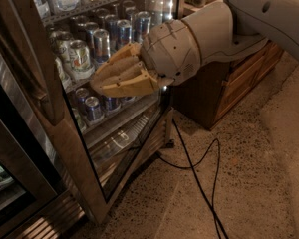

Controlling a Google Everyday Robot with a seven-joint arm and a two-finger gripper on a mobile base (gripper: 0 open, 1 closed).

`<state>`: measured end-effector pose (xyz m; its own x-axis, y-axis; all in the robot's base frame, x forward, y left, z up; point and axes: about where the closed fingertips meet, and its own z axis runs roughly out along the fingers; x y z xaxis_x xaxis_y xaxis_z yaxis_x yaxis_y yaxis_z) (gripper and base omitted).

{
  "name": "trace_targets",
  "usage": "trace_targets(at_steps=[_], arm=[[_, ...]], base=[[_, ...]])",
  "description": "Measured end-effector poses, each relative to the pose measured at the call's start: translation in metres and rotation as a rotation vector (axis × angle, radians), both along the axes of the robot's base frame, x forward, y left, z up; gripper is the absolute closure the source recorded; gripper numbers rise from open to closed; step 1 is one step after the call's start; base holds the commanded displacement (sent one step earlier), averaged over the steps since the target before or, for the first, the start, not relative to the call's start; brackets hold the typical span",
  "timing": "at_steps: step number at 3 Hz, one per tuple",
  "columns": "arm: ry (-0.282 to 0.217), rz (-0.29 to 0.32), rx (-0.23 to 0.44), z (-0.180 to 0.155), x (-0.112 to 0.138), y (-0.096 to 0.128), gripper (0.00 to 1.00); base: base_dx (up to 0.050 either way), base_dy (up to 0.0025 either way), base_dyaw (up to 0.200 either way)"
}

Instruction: Open right fridge door

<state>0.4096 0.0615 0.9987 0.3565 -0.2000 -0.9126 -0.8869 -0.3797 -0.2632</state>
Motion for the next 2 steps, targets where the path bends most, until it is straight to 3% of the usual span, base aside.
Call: trace_targets(at_steps=[2], arm=[[0.001,-0.011,0.003,0.015,0.004,0.003,1.00]], base=[[0.000,0.00000,0.000]])
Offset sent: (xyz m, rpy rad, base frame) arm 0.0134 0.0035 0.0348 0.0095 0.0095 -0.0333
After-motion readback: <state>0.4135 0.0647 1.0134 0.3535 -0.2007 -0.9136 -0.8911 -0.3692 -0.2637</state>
